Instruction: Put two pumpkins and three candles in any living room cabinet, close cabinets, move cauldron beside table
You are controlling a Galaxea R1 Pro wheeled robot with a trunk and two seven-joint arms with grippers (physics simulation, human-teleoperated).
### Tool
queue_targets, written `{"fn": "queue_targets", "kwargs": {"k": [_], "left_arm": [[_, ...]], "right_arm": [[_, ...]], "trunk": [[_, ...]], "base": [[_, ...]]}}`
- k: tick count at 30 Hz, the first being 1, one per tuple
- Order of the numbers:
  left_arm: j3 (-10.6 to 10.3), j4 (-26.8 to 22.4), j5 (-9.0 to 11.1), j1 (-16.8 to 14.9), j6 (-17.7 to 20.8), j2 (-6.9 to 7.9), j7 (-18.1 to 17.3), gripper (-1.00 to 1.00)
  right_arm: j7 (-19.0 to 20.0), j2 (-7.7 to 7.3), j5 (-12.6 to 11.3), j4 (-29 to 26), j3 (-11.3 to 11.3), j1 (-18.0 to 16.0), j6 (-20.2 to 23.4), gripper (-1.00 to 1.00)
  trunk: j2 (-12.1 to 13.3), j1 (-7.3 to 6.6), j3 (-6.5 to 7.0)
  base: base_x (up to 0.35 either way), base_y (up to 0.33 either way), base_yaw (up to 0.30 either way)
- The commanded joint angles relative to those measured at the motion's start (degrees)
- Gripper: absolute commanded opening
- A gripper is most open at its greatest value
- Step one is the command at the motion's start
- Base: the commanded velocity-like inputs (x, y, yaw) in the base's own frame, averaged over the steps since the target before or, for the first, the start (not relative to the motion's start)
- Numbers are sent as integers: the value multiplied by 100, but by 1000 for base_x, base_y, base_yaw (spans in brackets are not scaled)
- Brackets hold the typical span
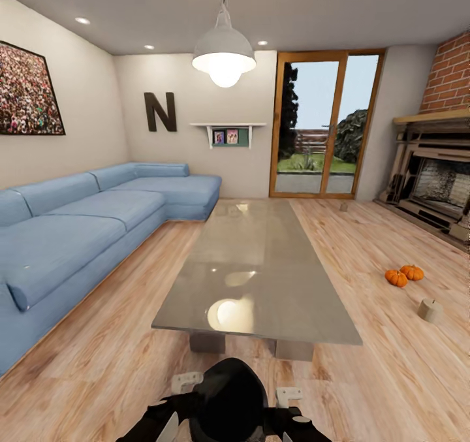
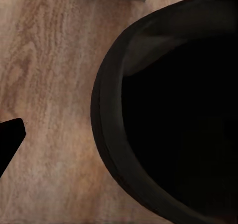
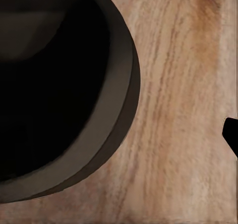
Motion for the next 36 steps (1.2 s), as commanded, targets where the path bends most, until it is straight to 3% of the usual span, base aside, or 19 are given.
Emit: {"fn": "queue_targets", "kwargs": {"k": [1, 36], "left_arm": [[-44, -12, 62, 0, 27, 6, 52, 100], [-37, -11, 68, 0, 28, 8, 70, 100]], "right_arm": [[-31, 0, -31, -10, 43, -1, 28, 100], [-34, 0, -39, -10, 37, -1, -31, 100]], "trunk": [[39, -26, 12], [1443, -795, 641]], "base": [[-154, 0, 0], [-43, 0, 0]]}}
